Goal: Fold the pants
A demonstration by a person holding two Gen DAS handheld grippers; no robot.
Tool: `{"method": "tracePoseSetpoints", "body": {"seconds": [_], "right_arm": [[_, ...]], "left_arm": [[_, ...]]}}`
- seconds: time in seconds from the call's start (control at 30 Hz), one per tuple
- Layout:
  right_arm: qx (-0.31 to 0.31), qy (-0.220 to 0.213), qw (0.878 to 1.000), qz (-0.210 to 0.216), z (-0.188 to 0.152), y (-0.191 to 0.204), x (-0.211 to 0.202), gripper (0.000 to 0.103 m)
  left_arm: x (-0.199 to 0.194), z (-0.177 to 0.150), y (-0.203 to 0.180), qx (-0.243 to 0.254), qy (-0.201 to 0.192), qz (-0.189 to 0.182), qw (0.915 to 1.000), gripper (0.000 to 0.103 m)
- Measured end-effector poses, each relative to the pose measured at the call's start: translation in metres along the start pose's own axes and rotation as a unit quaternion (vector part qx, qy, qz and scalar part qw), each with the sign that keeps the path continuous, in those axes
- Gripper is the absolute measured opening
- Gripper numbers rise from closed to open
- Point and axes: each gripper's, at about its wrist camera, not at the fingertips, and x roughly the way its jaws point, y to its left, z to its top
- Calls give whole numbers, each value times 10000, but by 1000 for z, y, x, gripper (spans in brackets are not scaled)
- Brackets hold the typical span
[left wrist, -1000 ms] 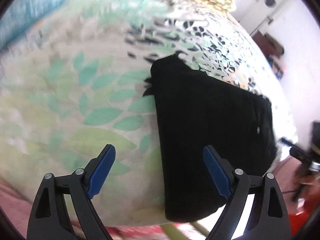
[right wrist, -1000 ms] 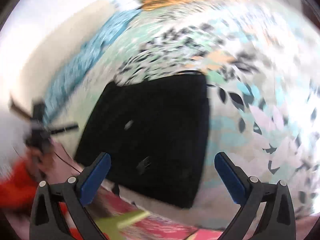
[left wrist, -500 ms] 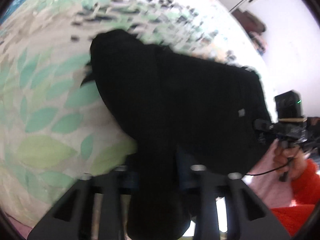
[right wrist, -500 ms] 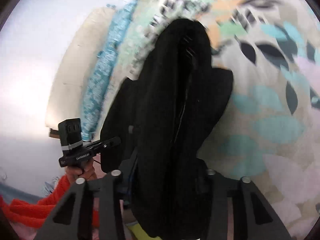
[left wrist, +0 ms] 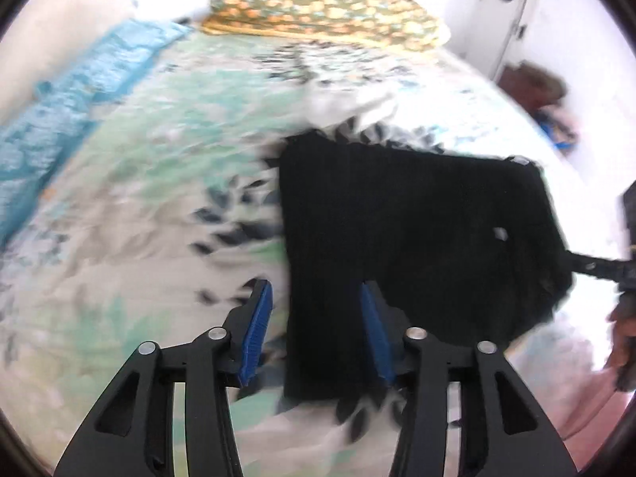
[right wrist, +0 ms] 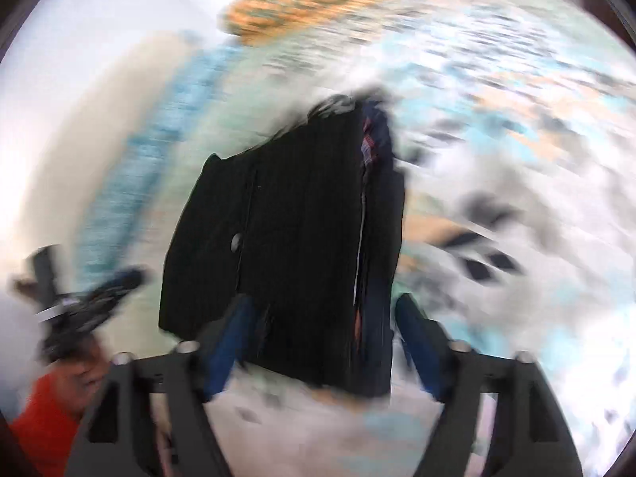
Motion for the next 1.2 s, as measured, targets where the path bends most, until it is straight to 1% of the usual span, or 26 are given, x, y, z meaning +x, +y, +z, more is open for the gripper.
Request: {"method": "tracePoseSetpoints", "body": {"seconds": [0.03,0.07,0.1,0.13,0.17,0.2,0.23,0.27,0.3,0.33,0.37,0.43,0.47,0.57,0.67,0.73,0.83,0.87,0.97,1.1,1.2], "right_arm": [[42,-34,9999,-158,-9,-5,-5,78],[54,-137,9996,-243,-23,-7,-15,79],[23,-290,9988,-384,-37,-7,-27,87],[-26,-461,9975,-540,-55,-3,-38,99],[-66,-577,9964,-614,-70,1,-48,103],[-100,-696,9951,-693,-85,6,-54,103],[-133,-740,9926,-951,-100,14,-57,103],[-176,-672,9885,-1345,-113,23,-58,103],[-239,-650,9816,-1778,-121,31,-56,103],[-282,-679,9755,-2074,-126,38,-55,103],[-343,-790,9724,-2170,-133,50,-58,103],[-434,-947,9722,-2098,-135,66,-63,103],[-616,-1034,9695,-2134,-135,80,-68,103],[-1008,-1289,9607,-2240,-127,105,-84,103],[-1190,-1362,9598,-2148,-117,125,-96,103],[-1374,-1373,9582,-2099,-110,137,-100,103],[-1749,-1389,9482,-2260,-106,152,-106,103],[-1775,-1373,9471,-2293,-107,154,-108,103],[-1606,-1268,9510,-2318,-112,152,-106,103],[-1216,-1175,9595,-2255,-124,143,-98,103],[-1049,-1124,9624,-2239,-131,138,-93,103]], "left_arm": [[-3,-9,0,27,-15,12,10000,67],[-12,-29,2,46,-121,64,9999,77],[-18,-42,2,47,-205,187,9996,87],[-24,-57,0,32,-301,404,9987,92],[-30,-72,-1,9,-397,606,9974,97],[-37,-85,-2,-8,-455,717,9964,98],[-41,-95,-2,-34,-461,762,9960,98],[-43,-101,-3,-41,-406,744,9964,98],[-46,-105,-6,-39,-297,673,9973,98],[-47,-102,-7,-37,-240,616,9978,98],[-51,-96,-8,-30,-208,544,9983,98],[-61,-90,-12,-71,-278,478,9984,98],[-68,-85,-13,-88,-343,483,9982,98],[-88,-72,-16,-127,-506,529,9972,98],[-93,-59,-15,-5,-453,480,9978,98],[-97,-50,-15,116,-433,523,9976,98],[-110,-45,-15,178,-582,572,9965,98],[-114,-46,-16,161,-629,570,9963,98],[-122,-55,-21,70,-676,518,9963,100],[-119,-65,-27,65,-568,496,9971,102],[-114,-66,-28,99,-492,598,9969,102]]}}
